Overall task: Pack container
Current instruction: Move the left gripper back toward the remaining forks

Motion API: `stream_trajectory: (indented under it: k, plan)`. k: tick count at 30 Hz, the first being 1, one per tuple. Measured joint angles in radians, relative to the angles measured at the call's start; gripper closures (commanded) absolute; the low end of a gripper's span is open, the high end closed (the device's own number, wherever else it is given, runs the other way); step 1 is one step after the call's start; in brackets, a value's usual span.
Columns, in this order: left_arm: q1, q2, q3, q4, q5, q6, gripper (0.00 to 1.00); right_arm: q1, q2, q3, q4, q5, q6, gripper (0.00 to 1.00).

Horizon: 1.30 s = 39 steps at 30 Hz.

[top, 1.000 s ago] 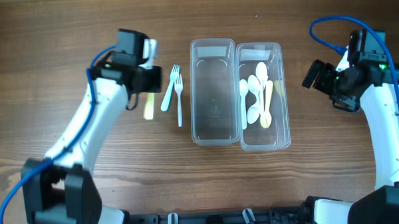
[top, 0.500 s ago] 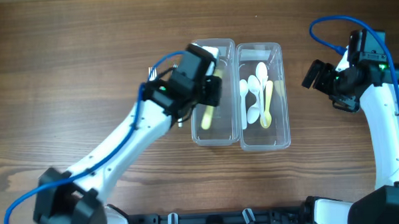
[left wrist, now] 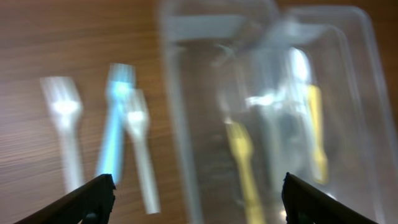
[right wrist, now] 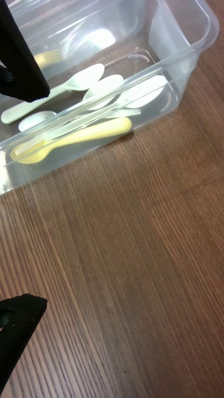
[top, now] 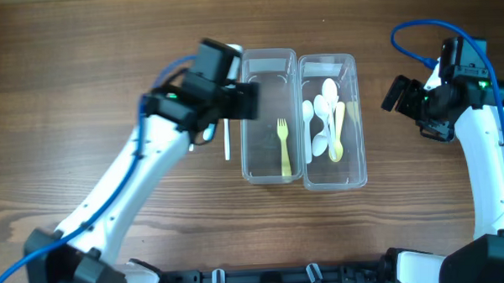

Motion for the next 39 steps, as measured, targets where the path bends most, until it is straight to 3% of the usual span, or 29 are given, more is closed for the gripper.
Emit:
stream_trajectory:
  k: [7, 17, 21, 33, 36, 39]
  plan:
    - [0.167, 0.109, 0.003, -0.034, -0.108, 0.049, 0.22, 0.000, 0.000, 0.000, -0.002, 0.000, 0.000, 0.01]
    - [0.277, 0.406, -0.006, 0.055, -0.130, 0.128, 0.22, 0.000, 0.000, 0.000, -0.006, 0.000, 0.000, 0.01]
    - [0.280, 0.440, -0.006, 0.088, -0.133, 0.160, 0.42, 0.000, 0.000, 0.000, -0.006, 0.000, 0.000, 0.01]
    - [0.280, 0.487, -0.006, 0.121, -0.102, 0.185, 0.48, 0.000, 0.000, 0.000, -0.007, 0.000, 0.000, 0.01]
    - [0.280, 0.489, -0.006, 0.121, -0.097, 0.185, 0.55, 0.000, 0.000, 0.000, -0.007, 0.000, 0.000, 0.00]
    - [0.280, 0.489, -0.006, 0.121, -0.093, 0.190, 0.69, 0.000, 0.000, 0.000, -0.007, 0.000, 0.000, 0.01]
